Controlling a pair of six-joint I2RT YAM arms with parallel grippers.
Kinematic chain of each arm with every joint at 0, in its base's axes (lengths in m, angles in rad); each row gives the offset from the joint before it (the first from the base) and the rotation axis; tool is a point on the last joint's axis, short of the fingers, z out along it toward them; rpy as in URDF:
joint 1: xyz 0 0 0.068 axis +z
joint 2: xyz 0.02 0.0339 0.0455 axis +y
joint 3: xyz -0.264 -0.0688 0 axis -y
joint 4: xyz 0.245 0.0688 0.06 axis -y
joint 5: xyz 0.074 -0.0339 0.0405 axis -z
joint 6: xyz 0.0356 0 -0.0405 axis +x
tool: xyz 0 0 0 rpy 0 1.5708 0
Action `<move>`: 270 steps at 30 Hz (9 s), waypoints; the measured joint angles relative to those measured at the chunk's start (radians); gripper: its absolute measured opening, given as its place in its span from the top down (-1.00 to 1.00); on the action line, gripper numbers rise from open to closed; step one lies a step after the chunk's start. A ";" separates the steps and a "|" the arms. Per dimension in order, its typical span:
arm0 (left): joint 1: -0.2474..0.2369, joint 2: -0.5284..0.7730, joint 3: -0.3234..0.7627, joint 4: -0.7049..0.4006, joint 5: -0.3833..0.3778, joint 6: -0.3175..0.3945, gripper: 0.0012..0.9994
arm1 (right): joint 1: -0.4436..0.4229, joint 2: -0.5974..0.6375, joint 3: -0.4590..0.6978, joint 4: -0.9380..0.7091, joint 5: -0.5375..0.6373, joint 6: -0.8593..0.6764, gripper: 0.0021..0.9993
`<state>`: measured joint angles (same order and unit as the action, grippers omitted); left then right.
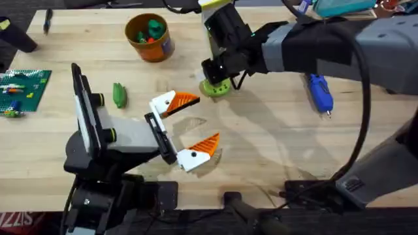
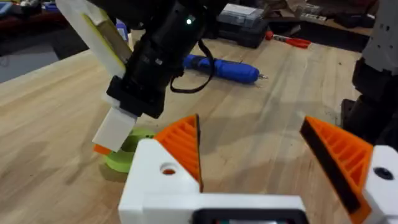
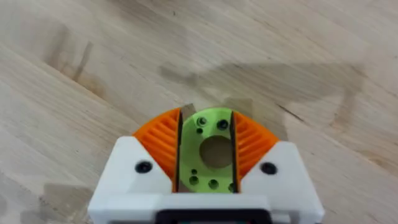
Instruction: Pick up the gripper from the table and insert it into the empty holder that is missing its gripper. Then pick up a screw, insert it into the mounting hole, and use the screwdriver to tighten it. Finally, clean up the table by picking up the vegetable and placing it into the bucket.
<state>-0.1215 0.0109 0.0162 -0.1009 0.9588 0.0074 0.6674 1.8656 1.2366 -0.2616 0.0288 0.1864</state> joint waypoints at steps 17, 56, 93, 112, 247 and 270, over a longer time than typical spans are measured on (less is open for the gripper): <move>0.000 0.000 0.000 0.000 0.000 0.000 -0.97 | 0.000 0.008 0.000 0.000 0.000 -0.005 0.18; 0.000 0.000 0.000 0.000 0.000 0.000 -0.97 | -0.005 0.019 0.001 0.004 0.015 -0.012 0.87; 0.000 0.000 0.000 0.000 0.000 0.000 -0.97 | -0.010 -0.090 0.001 -0.018 0.007 -0.023 0.99; 0.000 0.000 0.000 0.000 0.000 0.000 -0.97 | 0.027 -0.319 0.180 -0.239 -0.137 -0.064 0.99; 0.000 0.000 0.000 0.000 0.000 0.000 -0.97 | 0.365 -0.312 0.192 -0.352 -0.119 -0.063 -0.99; 0.000 0.000 0.000 0.000 0.006 0.005 0.65 | 0.354 -0.317 0.195 -0.348 -0.119 -0.063 -0.99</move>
<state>-0.1212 0.0109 0.0165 -0.1013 0.9653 0.0126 1.0219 1.5482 1.4315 -0.6098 -0.0902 0.1230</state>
